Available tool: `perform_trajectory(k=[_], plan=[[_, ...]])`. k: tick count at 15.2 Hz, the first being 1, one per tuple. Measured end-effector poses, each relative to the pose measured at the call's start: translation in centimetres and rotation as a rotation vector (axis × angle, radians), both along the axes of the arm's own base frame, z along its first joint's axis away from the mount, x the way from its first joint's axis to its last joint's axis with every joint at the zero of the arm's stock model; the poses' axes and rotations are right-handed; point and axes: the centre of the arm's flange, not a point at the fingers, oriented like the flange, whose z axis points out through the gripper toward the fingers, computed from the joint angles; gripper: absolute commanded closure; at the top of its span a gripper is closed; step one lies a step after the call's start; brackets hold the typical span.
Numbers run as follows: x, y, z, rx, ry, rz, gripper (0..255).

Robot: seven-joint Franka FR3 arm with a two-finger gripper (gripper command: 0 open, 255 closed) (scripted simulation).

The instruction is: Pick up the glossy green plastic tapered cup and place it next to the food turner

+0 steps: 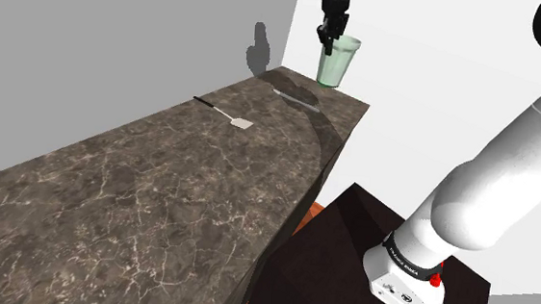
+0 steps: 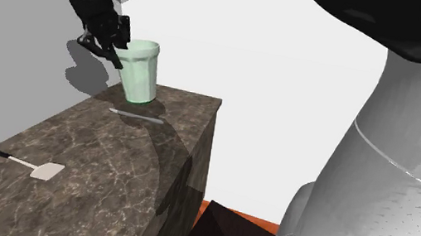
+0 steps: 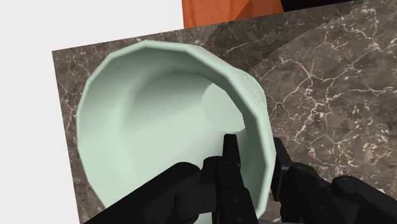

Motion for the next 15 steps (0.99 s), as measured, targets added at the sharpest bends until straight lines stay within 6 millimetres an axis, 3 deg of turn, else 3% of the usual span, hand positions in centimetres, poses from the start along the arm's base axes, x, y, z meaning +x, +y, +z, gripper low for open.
perform_trajectory(k=[10, 12, 15], plan=[[1.3, 13.8, 0.1, 0.0, 0.001, 0.001, 255], [1.2, 15.3, -0.6, 0.0, 0.0, 0.0, 255], [1.3, 15.7, -2.1, 0.0, 0.001, -0.001, 255]])
